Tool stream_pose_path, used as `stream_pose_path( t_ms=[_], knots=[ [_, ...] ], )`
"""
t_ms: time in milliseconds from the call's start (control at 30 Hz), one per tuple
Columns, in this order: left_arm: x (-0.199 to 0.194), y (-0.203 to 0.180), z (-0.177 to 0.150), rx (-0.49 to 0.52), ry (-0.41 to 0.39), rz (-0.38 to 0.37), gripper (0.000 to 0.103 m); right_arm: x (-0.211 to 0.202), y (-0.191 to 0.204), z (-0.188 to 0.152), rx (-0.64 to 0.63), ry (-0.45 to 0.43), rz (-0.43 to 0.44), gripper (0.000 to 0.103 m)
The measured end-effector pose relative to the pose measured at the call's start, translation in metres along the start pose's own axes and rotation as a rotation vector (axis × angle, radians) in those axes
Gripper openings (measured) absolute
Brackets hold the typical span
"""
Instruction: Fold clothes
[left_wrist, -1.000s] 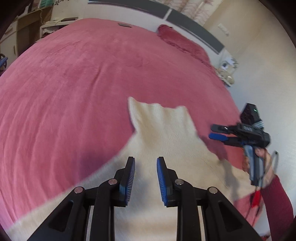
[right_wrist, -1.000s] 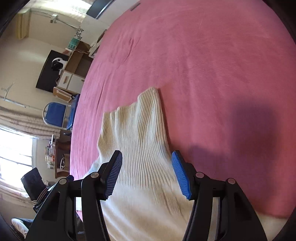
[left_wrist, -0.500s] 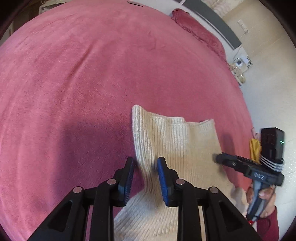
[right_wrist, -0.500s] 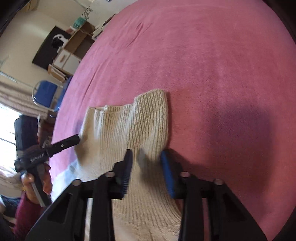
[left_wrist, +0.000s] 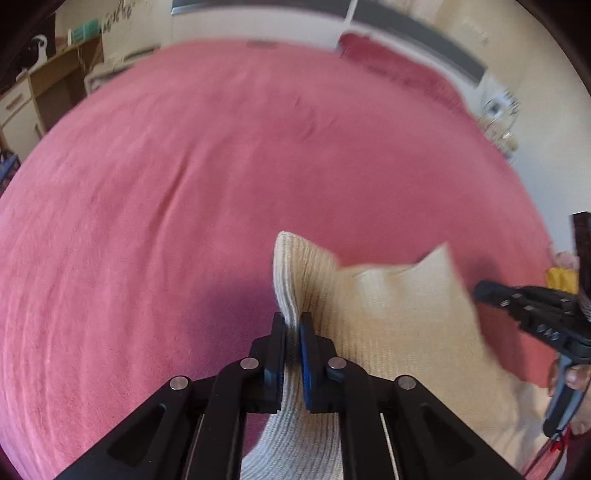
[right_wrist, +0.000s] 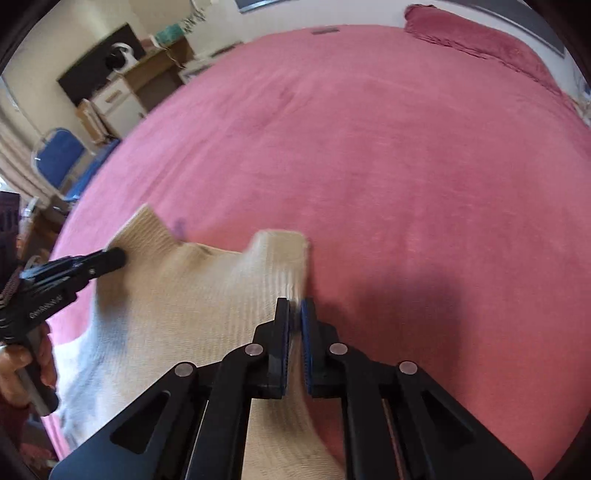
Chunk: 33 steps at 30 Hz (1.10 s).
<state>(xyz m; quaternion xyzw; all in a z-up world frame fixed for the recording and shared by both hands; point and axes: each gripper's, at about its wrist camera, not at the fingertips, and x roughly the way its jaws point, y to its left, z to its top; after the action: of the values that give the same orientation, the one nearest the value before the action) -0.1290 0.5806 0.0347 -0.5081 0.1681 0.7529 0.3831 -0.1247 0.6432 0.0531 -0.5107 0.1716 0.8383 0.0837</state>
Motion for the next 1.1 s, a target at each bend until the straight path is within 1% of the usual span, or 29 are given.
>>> stream_pose_path(
  t_ms=[33,67,100,133,167,200,233,300,333,367,400,433,467,500,533,567,600,633,667,700,733,767,800,867,933,967,1000,1067,1100],
  knots=[
    [0.007,0.001,-0.002,-0.003,0.023,0.021,0.014,0.004,-0.005,0.0,0.011,0.012,-0.024,0.006],
    [0.002,0.005,-0.003,-0.024,0.012,0.008,0.018,0.005,-0.009,-0.001,0.022,0.016,-0.038,0.006],
    [-0.002,0.009,-0.003,-0.044,0.002,-0.005,0.018,0.002,-0.016,-0.002,0.051,0.009,-0.029,0.007],
    [-0.007,0.013,-0.004,-0.065,-0.008,-0.017,0.018,-0.006,-0.024,-0.002,0.088,-0.013,0.009,0.007],
    [-0.016,0.017,-0.005,-0.076,-0.032,-0.011,0.019,-0.016,-0.031,-0.002,0.123,-0.041,0.058,0.009],
    [-0.026,0.022,-0.006,-0.09,-0.058,0.003,0.02,-0.024,-0.036,-0.003,0.153,-0.048,0.139,0.01],
    [-0.037,0.029,-0.01,-0.119,-0.078,-0.028,0.02,-0.029,-0.038,-0.005,0.174,-0.039,0.239,0.013],
    [-0.059,0.04,-0.024,-0.168,-0.105,-0.114,0.02,-0.03,-0.031,-0.019,0.166,0.035,0.394,0.016],
    [-0.069,0.042,-0.034,-0.175,-0.106,-0.152,0.02,-0.03,-0.027,-0.027,0.157,0.08,0.467,0.016],
    [-0.076,0.04,-0.046,-0.153,-0.102,-0.162,0.021,-0.026,-0.022,-0.036,0.134,0.141,0.496,0.016],
    [-0.083,0.037,-0.057,-0.131,-0.098,-0.17,0.021,-0.02,-0.018,-0.046,0.102,0.201,0.462,0.016],
    [-0.088,0.035,-0.068,-0.115,-0.081,-0.163,0.021,-0.016,-0.021,-0.053,0.101,0.22,0.4,0.016],
    [-0.092,0.033,-0.079,-0.1,-0.064,-0.155,0.021,-0.015,-0.028,-0.058,0.12,0.216,0.332,0.011],
    [-0.098,0.033,-0.095,-0.101,-0.044,-0.161,0.021,-0.014,-0.036,-0.063,0.138,0.213,0.265,0.0],
    [-0.106,0.033,-0.111,-0.101,-0.029,-0.172,0.021,-0.024,-0.043,-0.066,0.162,0.175,0.223,0.006],
    [-0.118,0.029,-0.128,-0.093,-0.019,-0.179,0.021,-0.041,-0.052,-0.068,0.188,0.116,0.196,0.009],
    [-0.131,0.033,-0.146,-0.088,-0.02,-0.183,0.021,-0.059,-0.056,-0.073,0.212,0.086,0.236,0.009],
    [-0.144,0.036,-0.165,-0.083,-0.022,-0.187,0.021,-0.076,-0.059,-0.081,0.234,0.076,0.317,0.016],
    [-0.158,0.039,-0.183,-0.075,-0.015,-0.198,0.021,-0.094,-0.059,-0.094,0.234,0.066,0.351,0.021],
    [-0.17,0.044,-0.2,-0.081,-0.011,-0.208,0.021,-0.114,-0.058,-0.109,0.22,0.055,0.355,0.031],
    [-0.182,0.05,-0.217,-0.097,-0.002,-0.208,0.022,-0.133,-0.06,-0.127,0.219,0.057,0.391,0.04],
    [-0.194,0.056,-0.236,-0.107,0.01,-0.21,0.022,-0.151,-0.066,-0.147,0.233,0.066,0.456,0.044],
    [-0.207,0.064,-0.255,-0.122,0.012,-0.209,0.022,-0.171,-0.072,-0.169,0.24,0.06,0.498,0.049],
    [-0.236,0.078,-0.29,-0.168,0.01,-0.215,0.023,-0.209,-0.078,-0.219,0.219,0.037,0.485,0.051],
    [-0.26,0.092,-0.324,-0.242,0.005,-0.244,0.026,-0.237,-0.08,-0.267,0.225,0.033,0.465,0.051],
    [-0.263,0.091,-0.34,-0.263,0.017,-0.245,0.028,-0.245,-0.077,-0.289,0.242,0.036,0.46,0.051],
    [-0.266,0.089,-0.357,-0.259,0.044,-0.244,0.028,-0.254,-0.074,-0.311,0.259,0.038,0.455,0.051],
    [-0.27,0.088,-0.39,-0.276,0.068,-0.23,0.028,-0.264,-0.077,-0.35,0.322,0.07,0.419,0.051],
    [-0.268,0.087,-0.404,-0.279,0.094,-0.233,0.028,-0.265,-0.079,-0.365,0.356,0.082,0.414,0.051]
  ],
)
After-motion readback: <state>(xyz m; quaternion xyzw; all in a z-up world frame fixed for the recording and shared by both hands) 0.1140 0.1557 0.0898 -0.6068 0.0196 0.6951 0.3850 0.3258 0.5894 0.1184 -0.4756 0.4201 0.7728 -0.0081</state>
